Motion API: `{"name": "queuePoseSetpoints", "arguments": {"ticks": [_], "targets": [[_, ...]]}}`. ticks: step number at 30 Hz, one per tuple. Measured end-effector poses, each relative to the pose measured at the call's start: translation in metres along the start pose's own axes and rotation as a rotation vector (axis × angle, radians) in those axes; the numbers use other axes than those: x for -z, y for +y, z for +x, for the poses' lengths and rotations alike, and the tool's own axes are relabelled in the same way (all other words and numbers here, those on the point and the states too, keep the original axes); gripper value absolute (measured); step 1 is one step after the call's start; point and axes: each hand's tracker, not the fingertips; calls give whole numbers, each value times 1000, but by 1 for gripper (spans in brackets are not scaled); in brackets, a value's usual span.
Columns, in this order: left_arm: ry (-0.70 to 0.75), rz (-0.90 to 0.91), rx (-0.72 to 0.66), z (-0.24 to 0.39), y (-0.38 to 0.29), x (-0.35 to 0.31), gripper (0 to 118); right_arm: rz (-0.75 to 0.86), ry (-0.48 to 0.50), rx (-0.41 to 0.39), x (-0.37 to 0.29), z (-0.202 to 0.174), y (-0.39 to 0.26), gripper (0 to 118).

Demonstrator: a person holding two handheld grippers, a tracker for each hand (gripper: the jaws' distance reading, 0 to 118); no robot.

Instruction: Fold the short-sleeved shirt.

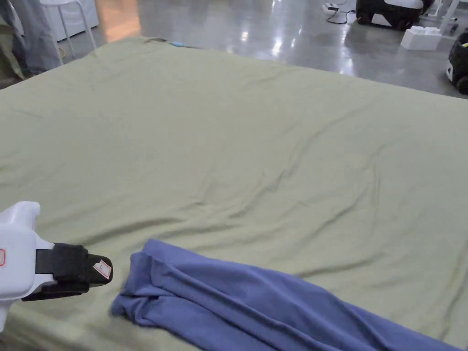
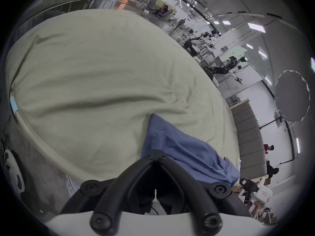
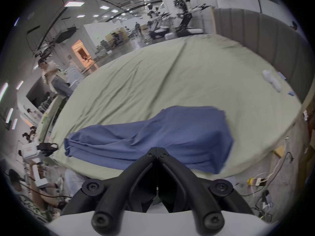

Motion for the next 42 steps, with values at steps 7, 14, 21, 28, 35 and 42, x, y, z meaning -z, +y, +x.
{"name": "queuePoseSetpoints", "arguments": {"ticks": [7,14,21,28,35,42], "targets": [[-209,-87,-80,-42,28,32,10,-32,-114,-57,9,-13,11,2],[-516,-321,-277,-61,27,91,101,-72,-93,-60,13,-32,16,2],[-471,-334,-43,-6,29,122,92,-108,-70,-110,25,-52,25,2],[-462,-384,-226,-11,16,133,18,-122,-32,-101,23,-53,25,2],[-701,-235,-444,-42,10,85,18,-84,-68,-37,5,-41,25,2],[-647,-34,-359,-61,36,15,18,-62,-77,-38,-2,-46,24,2]]}}
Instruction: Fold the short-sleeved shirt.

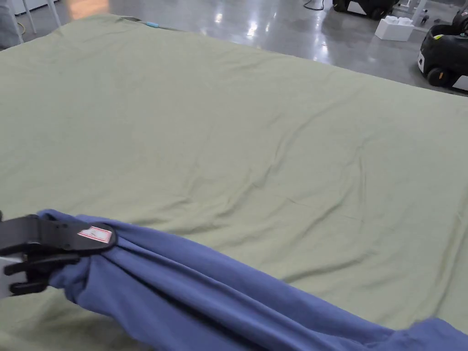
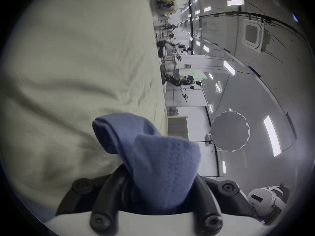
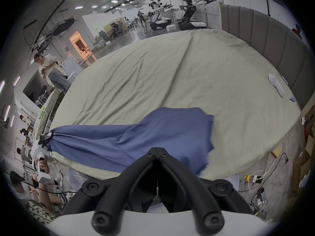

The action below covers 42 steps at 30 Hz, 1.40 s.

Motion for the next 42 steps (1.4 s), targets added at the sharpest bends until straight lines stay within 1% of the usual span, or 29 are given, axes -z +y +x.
{"name": "queuePoseSetpoints", "arguments": {"ticks": [1,4,5,6,9,11,13,16,18,20,21,23,24,25,26,27,29,30,31,32,33,34,36,37,41,42], "targets": [[47,35,22,6,2,-10,18,-2,10,0,0,0,-1,2],[357,84,175,34,1,-26,18,-3,23,-2,0,-2,-4,2],[427,63,222,36,2,-27,18,-4,25,-3,1,-2,-5,2],[461,43,250,42,-5,-18,18,-4,29,-3,2,-2,-5,2],[382,-32,302,56,-26,20,18,-8,58,-3,7,-2,-8,2],[311,-102,337,66,-40,57,18,-16,77,-1,9,0,-10,2],[279,-175,374,74,-59,98,18,-19,84,-2,8,3,-13,2],[322,-315,423,70,-83,161,18,-14,92,21,5,13,-18,2],[412,-403,465,64,-101,194,18,-9,85,40,2,20,-21,2],[470,-459,541,56,-119,217,19,-5,66,63,0,29,-23,2],[455,-479,547,53,-125,225,19,-6,57,75,0,33,-24,2],[409,-479,504,52,-131,229,21,-4,41,93,1,39,-25,2],[349,-470,466,53,-132,228,35,-5,37,98,2,41,-26,2],[280,-468,419,55,-131,225,52,-7,35,103,3,43,-26,2],[200,-487,359,56,-130,224,75,-9,36,108,6,44,-26,2],[127,-506,317,59,-128,223,85,-13,40,111,7,44,-26,2],[61,-513,271,69,-125,218,85,-22,52,109,11,42,-26,2],[52,-515,277,73,-122,214,84,-27,60,105,14,41,-25,2],[61,-504,286,75,-120,209,81,-29,66,100,15,40,-25,2],[80,-466,310,78,-116,202,70,-31,73,96,16,39,-25,2],[112,-429,334,80,-112,197,37,-32,79,93,17,38,-25,2],[154,-401,351,81,-108,191,10,-34,88,90,18,37,-25,2],[228,-359,335,76,-103,184,8,-37,97,87,19,37,-25,2],[256,-388,330,76,-109,187,8,-40,98,86,20,37,-25,2],[200,-553,256,50,-131,217,8,-44,95,97,22,40,-27,2],[207,-586,249,42,-138,228,8,-45,95,103,22,40,-27,2]]}}
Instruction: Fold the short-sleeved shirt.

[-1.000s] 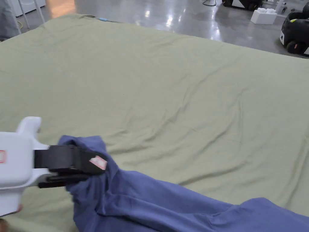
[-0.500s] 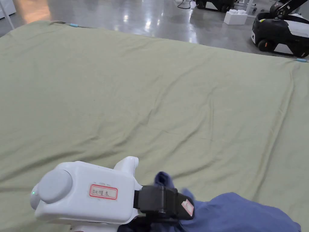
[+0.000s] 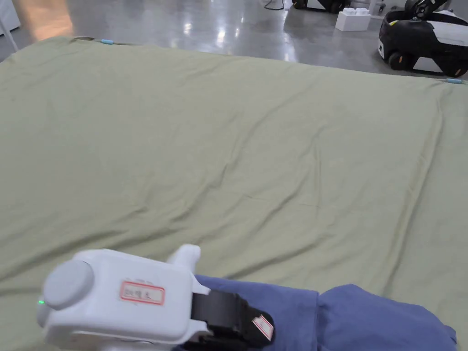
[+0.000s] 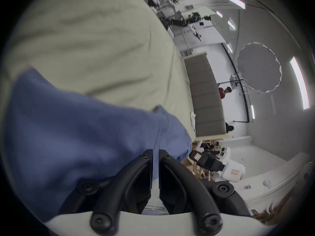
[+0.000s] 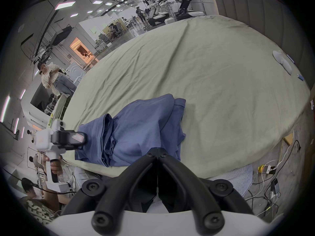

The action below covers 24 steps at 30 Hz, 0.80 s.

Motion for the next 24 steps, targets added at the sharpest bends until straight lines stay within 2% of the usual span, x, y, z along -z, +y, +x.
{"name": "queuePoseSetpoints", "arguments": {"ticks": [4,6,8,10,12,14,17,19,20,21,23,24], "targets": [[71,-71,-13,-25,3,52,6,0,-3,0,-4,-1,-3,2],[-28,-55,-11,-21,3,54,6,2,4,4,-5,-1,-2,2],[-22,-42,18,-11,2,49,7,-1,3,3,-3,-2,-1,2],[-95,-25,13,-3,1,39,7,-6,-8,-5,-1,-6,2,2],[-241,42,-32,7,-4,3,7,-2,-13,-21,-3,-11,3,2],[-277,158,40,11,-8,-45,7,2,4,-30,-7,-14,3,2],[-99,336,192,0,-13,-120,7,6,19,-28,-8,-17,7,2],[53,405,194,-18,-18,-151,8,10,6,-39,-4,-21,9,2],[137,433,127,-31,-21,-163,14,5,-4,-47,-1,-23,9,2],[186,450,67,-46,-23,-168,34,-3,-10,-55,2,-25,9,2],[164,426,-56,-71,-23,-166,85,-29,-4,-66,7,-30,8,2],[111,395,-115,-85,-24,-162,92,-43,2,-72,10,-32,7,2]]}}
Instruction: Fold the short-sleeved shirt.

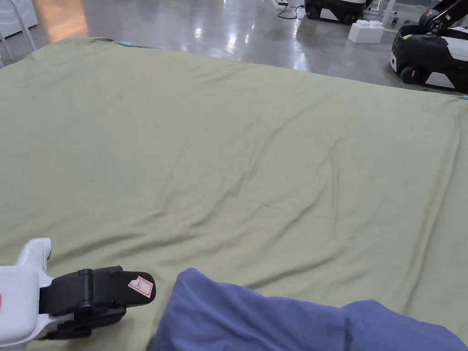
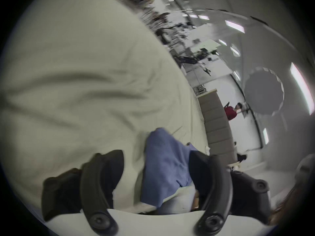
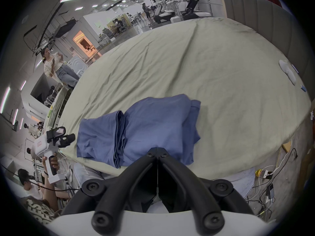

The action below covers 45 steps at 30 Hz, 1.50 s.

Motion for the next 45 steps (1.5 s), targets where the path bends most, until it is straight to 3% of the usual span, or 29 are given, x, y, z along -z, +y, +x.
{"name": "queuePoseSetpoints", "arguments": {"ticks": [3,4,7,9,10,12,14,15,23,27,31,33,39,45], "targets": [[-154,-124,-196,-20,-9,28,92,-20,1,-18,4,-9,-1,2],[-171,-171,-201,-20,-12,39,92,-24,4,-19,5,-10,-1,2],[-252,-240,-85,-5,-16,72,92,-33,12,-17,5,-12,2,2],[-216,-272,9,8,-13,98,84,-33,2,-23,5,-13,3,2],[-213,-260,-19,12,-13,109,72,-33,-1,-23,6,-13,3,2],[-196,-241,-123,7,-6,127,17,-35,-3,-17,7,-13,3,2],[-117,-265,-225,2,-7,138,17,-37,-6,-13,7,-13,3,2],[-193,-259,-244,-1,-5,130,17,-36,-6,-15,5,-13,2,2],[-140,-121,-263,-22,-6,31,17,6,-13,-44,-9,-15,4,2],[30,15,-156,-2,11,-30,17,19,-31,-70,-8,-15,3,2],[201,58,45,49,17,-59,17,18,-8,-50,-5,-10,1,2],[226,22,76,71,13,-52,17,15,-4,-44,-2,-7,-1,2],[78,-109,165,127,-1,19,17,6,8,-16,-1,7,-6,2],[129,-324,320,170,-30,132,17,44,-8,39,-14,28,-12,2]]}}
